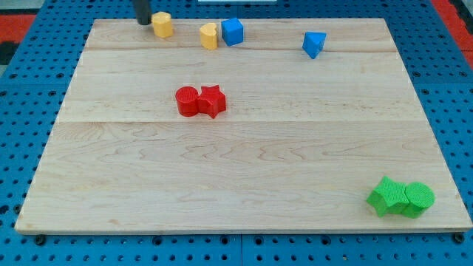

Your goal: Slide the triangle bottom right to blue cube

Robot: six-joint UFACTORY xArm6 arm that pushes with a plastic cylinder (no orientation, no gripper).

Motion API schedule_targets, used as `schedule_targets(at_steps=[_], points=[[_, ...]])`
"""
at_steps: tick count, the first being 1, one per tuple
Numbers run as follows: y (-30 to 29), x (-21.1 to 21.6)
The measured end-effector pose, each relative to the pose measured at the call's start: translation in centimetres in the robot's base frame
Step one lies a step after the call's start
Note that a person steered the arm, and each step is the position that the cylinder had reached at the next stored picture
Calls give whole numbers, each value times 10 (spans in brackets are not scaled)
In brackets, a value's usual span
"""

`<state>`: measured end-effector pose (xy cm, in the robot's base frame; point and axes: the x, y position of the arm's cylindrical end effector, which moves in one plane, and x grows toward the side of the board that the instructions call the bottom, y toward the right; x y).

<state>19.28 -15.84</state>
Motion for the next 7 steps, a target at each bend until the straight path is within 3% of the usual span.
schedule_targets(at_steps=[2, 3, 4, 5, 6, 7], points=[[71, 10], [48, 60], [120, 109], [254, 109], [340, 114], [341, 68]])
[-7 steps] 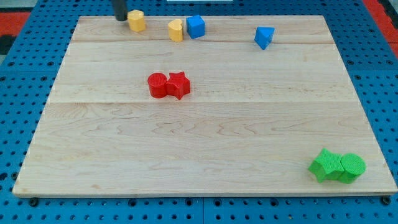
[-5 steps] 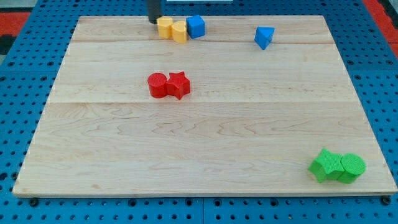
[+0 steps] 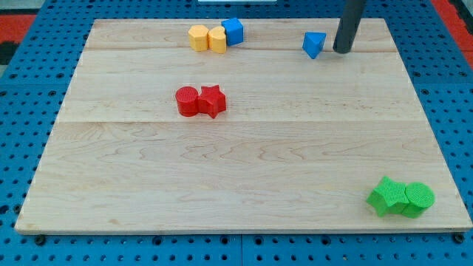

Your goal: Slide the triangle bottom right to blue cube

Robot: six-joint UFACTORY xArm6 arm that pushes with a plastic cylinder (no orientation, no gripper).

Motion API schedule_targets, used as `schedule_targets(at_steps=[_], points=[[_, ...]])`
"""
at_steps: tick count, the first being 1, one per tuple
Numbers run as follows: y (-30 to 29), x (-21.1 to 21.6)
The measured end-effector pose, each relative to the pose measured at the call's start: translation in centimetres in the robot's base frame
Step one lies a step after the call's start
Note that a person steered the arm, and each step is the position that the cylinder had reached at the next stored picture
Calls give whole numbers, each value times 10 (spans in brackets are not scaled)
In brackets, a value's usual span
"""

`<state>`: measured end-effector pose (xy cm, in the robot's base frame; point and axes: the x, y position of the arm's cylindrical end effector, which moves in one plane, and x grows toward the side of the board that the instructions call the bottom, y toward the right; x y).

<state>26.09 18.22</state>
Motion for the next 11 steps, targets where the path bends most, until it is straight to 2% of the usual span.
schedule_targets(at_steps=[1, 2, 3, 4, 5, 7, 8, 10, 11], points=[[-70, -8], [-67, -6], [-38, 29], [-107, 27], [-126, 15], [-51, 30], [-36, 30], [61, 89], [105, 96]])
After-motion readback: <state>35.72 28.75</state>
